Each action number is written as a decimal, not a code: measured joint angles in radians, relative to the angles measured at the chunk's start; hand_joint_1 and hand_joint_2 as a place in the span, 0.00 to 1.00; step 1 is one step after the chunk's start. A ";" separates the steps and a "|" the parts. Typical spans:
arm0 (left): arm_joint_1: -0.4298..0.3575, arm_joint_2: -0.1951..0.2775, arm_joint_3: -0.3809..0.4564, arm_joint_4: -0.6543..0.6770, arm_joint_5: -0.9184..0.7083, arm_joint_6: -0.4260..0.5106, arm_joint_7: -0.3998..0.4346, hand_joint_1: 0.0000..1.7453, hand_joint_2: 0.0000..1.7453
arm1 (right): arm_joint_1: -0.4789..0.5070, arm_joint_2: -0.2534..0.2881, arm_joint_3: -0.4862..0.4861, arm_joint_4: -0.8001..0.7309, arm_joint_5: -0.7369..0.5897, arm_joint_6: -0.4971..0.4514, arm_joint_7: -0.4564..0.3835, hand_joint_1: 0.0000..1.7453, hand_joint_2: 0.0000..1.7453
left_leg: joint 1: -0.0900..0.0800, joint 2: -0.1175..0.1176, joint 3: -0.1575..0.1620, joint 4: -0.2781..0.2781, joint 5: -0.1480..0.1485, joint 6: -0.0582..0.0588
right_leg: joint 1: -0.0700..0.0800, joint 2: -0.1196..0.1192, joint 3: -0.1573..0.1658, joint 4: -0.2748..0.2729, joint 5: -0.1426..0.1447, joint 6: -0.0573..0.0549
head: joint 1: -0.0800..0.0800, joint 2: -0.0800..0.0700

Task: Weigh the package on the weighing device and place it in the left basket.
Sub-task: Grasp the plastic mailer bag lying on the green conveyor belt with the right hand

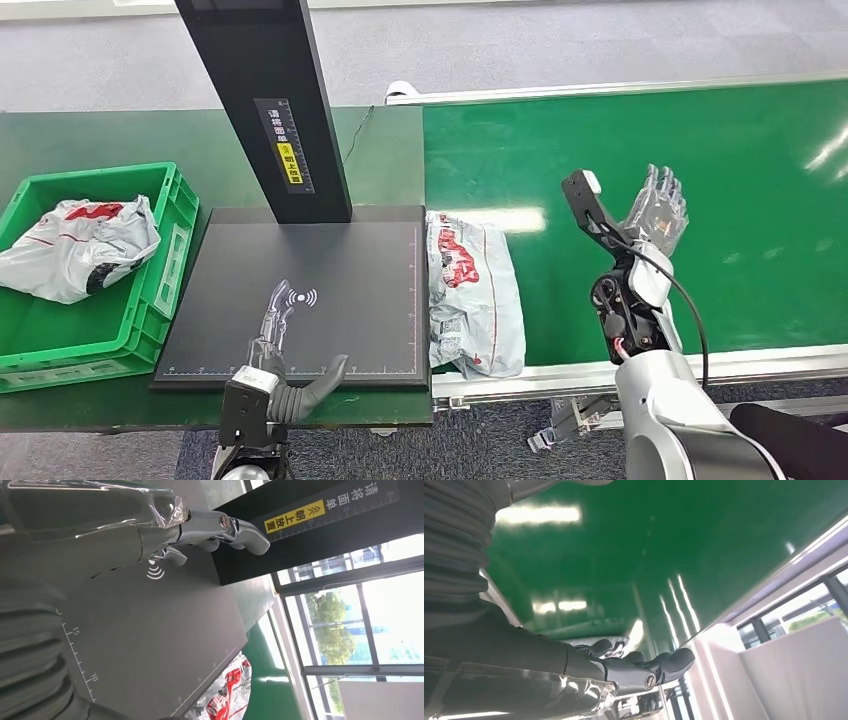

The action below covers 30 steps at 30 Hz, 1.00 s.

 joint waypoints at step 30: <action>-0.060 0.006 0.001 0.082 0.030 -0.014 -0.022 0.00 1.00 | 0.025 0.230 -0.077 0.143 -0.210 0.839 -0.165 0.00 1.00 | 0.002 0.000 0.000 0.000 0.000 -0.001 | 0.001 0.000 0.000 0.000 -0.001 0.000 | 0.000 0.000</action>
